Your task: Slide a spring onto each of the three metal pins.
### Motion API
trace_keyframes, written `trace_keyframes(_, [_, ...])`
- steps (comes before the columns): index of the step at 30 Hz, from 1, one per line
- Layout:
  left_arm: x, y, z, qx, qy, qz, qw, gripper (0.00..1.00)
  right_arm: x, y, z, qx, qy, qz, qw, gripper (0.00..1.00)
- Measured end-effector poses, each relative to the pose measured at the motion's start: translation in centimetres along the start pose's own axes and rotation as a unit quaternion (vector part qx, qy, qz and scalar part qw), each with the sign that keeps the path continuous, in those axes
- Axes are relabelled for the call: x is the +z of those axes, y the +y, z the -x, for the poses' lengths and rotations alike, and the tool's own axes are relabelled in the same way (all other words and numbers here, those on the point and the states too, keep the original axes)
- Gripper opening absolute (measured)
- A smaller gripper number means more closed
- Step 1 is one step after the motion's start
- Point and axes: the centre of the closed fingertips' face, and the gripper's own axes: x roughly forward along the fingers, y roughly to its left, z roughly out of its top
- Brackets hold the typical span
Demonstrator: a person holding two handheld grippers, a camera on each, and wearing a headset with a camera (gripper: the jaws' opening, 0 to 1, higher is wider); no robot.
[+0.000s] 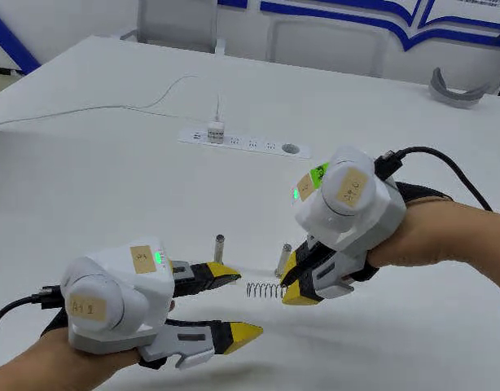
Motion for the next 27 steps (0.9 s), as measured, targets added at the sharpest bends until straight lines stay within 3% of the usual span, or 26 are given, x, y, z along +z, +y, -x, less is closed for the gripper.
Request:
trace_keyframes(4, [0.3,-0.1,-0.1,-0.004,-0.005,-0.011,0.9999,0.29,0.1,0.3,0.0,0.005,0.006,0.01,0.9999,0.11])
trace_keyframes(15, [0.5,-0.4,-0.4,-0.01,-0.008,-0.032,0.9994,0.14,0.6,0.8,0.3,0.009,0.012,0.034,0.9993,0.11])
trace_keyframes(27, [0.2,-0.6,-0.4,-0.013,-0.003,-0.039,0.9991,0.12,2.2,1.1,1.8,0.007,-0.003,0.042,0.9991,0.11])
